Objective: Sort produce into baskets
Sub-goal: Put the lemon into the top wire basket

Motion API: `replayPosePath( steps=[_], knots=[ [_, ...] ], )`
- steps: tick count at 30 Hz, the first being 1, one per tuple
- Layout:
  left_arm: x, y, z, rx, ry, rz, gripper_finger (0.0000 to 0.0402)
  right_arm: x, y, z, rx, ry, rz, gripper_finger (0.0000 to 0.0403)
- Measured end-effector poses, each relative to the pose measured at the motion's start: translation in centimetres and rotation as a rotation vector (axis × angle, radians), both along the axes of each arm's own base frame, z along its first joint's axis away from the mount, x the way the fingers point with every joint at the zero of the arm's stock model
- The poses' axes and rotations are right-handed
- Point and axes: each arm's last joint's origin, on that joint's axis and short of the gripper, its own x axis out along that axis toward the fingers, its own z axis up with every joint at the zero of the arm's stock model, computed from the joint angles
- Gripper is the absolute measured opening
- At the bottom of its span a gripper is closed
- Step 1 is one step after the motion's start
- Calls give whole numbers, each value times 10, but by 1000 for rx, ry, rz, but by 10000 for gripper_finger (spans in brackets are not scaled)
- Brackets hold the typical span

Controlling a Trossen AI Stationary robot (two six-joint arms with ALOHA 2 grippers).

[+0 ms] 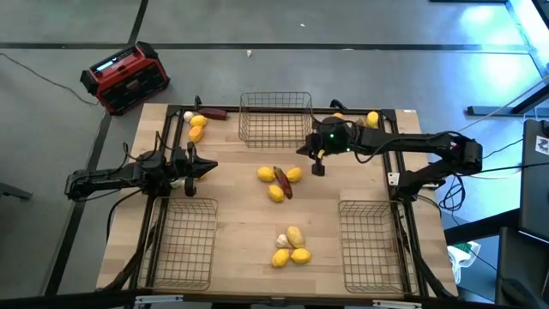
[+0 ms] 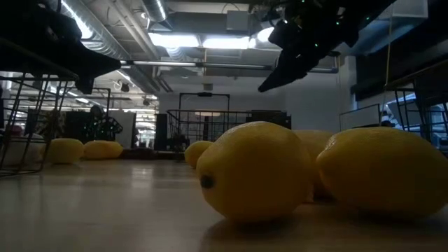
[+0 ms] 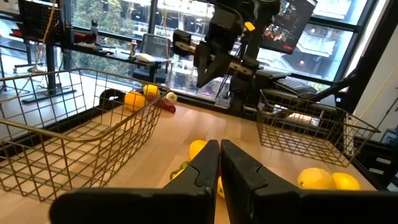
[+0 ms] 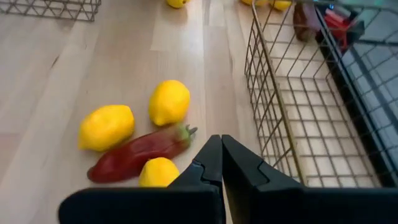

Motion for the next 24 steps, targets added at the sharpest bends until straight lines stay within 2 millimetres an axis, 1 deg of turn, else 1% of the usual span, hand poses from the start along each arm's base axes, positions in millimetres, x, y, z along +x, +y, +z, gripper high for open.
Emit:
replayPosePath(
  steps=[3,5,8,12,17,20,24],
  knots=[
    [0,0,0,0,0,0,13,0,0,-1,44,4,-30,14],
    [0,0,0,0,0,1,13,0,4,-1,55,12,-12,27],
    [0,0,0,0,0,1,13,-1,6,-3,61,27,-4,61],
    [0,0,0,0,0,1,13,1,8,-2,63,14,20,117],
    [0,0,0,0,0,1,13,3,6,2,-14,-31,64,172],
    [0,0,2,-23,-22,0,13,5,6,5,-30,-64,63,190],
    [-1,0,9,-145,-120,-8,13,5,6,5,-28,-64,64,199]
  ],
)
